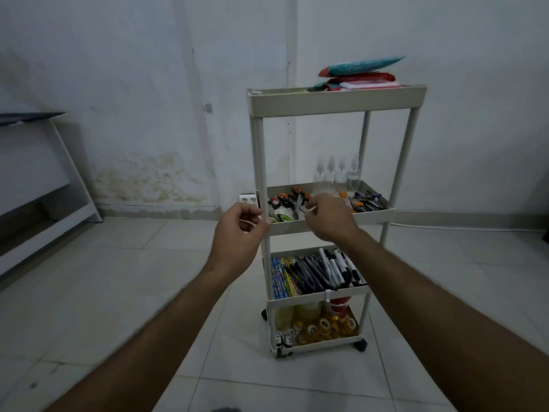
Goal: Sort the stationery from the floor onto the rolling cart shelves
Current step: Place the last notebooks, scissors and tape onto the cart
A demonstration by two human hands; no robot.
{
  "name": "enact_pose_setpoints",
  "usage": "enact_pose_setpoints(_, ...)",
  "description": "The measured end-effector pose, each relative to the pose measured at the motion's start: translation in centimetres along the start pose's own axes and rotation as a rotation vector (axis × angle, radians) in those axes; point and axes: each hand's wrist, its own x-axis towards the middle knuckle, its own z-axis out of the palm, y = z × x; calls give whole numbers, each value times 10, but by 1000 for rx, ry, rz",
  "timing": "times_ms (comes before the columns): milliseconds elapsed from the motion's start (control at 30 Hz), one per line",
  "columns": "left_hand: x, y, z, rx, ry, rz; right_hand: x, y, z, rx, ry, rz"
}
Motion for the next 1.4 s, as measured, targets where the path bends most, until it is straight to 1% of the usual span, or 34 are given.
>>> enact_pose_setpoints(67,-7,3,-6,33,-30,-5,-2,-8,3,-103,-59,-33)
enact_pose_setpoints(233,-11,10,-14,91,-47,-16,4,-29,13,-141,-197,-54)
enact_pose_setpoints(267,-10,10,-14,103,-48,-15,6,-28,14,-160,-195,-55)
enact_pose_setpoints(333,-8,8,-14,113,-46,-16,12,-25,10,-175,-124,-52)
enact_pose_setpoints(400,-4,6,-12,117,-43,-14,24,-18,5,-135,-82,-38)
enact_pose_setpoints(433,-2,5,-11,121,-42,-14,30,-15,4,-137,-112,-39)
enact_pose_setpoints(500,1,2,-9,120,-34,-18,37,-14,4,-215,-239,-55)
enact_pose_setpoints(567,4,0,-11,118,-21,-31,40,-16,8,-282,-338,-113)
enact_pose_setpoints(633,4,-2,-17,123,-7,-37,41,-18,11,-307,-346,-171)
enact_pose_setpoints(700,1,-4,-25,128,-3,-43,41,-20,13,-306,-304,-201)
enact_pose_setpoints(800,-9,-2,-40,124,8,-46,32,-23,14,-280,-233,-155)
enact_pose_setpoints(900,-26,-1,-62,140,-6,-37,11,-28,18,-263,-78,-157)
enact_pose_setpoints(1000,-45,-7,-81,223,-121,-46,-28,-30,25,-240,75,-186)
enact_pose_setpoints(1133,-63,-21,-105,430,-298,6,-86,-35,46,-136,226,-236)
enact_pose_setpoints(1200,-69,-29,-123,486,-370,6,-111,-42,64,-83,243,-304)
enact_pose_setpoints(1300,-72,-55,-155,586,-439,-40,-143,-57,109,0,111,-405)
enact_pose_setpoints(1400,-80,-104,-181,654,-515,-111,-174,-70,167,16,-125,-459)
